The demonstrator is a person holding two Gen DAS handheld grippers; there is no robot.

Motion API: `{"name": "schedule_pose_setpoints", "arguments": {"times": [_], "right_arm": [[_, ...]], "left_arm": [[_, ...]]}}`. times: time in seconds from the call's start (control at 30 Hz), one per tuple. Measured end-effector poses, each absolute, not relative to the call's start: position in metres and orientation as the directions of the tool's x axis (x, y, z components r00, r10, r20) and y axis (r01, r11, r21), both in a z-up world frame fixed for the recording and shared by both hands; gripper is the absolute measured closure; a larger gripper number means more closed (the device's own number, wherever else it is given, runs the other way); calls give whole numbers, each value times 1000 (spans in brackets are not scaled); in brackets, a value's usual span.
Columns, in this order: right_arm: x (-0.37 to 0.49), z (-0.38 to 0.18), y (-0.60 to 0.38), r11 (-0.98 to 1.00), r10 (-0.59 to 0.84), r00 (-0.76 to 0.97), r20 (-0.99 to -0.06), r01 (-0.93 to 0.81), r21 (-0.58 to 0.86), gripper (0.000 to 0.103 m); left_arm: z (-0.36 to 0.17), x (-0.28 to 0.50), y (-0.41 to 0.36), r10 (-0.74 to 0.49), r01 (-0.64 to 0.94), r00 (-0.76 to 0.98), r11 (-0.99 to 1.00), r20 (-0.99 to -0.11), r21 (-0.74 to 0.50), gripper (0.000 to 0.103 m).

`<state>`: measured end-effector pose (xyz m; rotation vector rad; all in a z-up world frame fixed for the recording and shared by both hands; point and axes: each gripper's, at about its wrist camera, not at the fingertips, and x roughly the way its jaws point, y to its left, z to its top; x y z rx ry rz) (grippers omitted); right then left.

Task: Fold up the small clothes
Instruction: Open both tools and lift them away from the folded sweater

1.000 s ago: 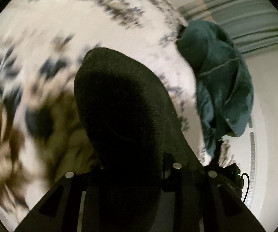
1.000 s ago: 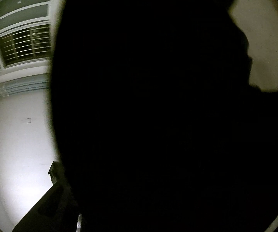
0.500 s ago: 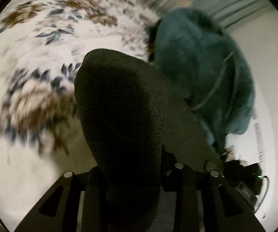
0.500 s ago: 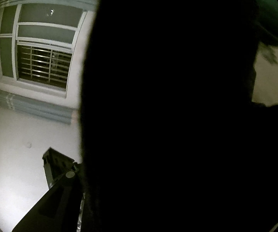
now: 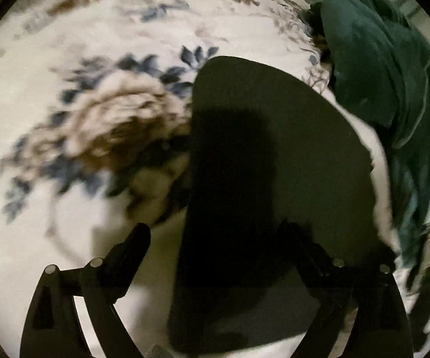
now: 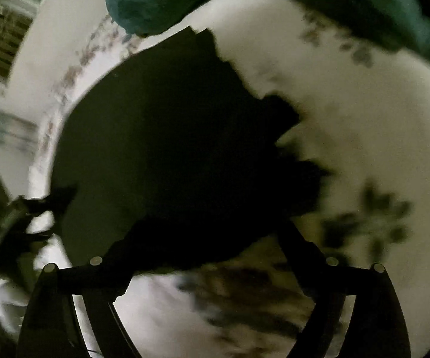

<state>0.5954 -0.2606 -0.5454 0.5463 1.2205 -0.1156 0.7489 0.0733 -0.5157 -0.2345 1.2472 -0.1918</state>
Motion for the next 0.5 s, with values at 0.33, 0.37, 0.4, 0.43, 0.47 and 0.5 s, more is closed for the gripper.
{"name": "schedule_pose_setpoints", "arguments": {"times": [0.33,0.37,0.4,0.43,0.47,0.5], "right_arm": [[623,-415,-225,969,-137,395,-908,242,-41,0],[635,-404,-221,969,-147,400,-905,240,-51,0],[631,-386,-217,971,-154,408,-900,231,-62,0],[625,-373,-215,972,-160,412,-897,224,-71,0],[618,-357,-213,973,-170,423,-890,218,-82,0],[609,-344,-212,973,-177,434,-883,210,-91,0]], "left_arm": [[-429,675,62,-66,-38,435,995,-898,-91,0],[-419,669,59,-66,-34,441,995,-895,-91,0],[-404,661,56,-60,-30,455,996,-888,-83,0],[-390,654,54,-47,-31,470,997,-881,-70,0],[-379,649,50,-44,-30,481,997,-876,-66,0],[-365,641,49,-45,-28,491,997,-870,-68,0]]}}
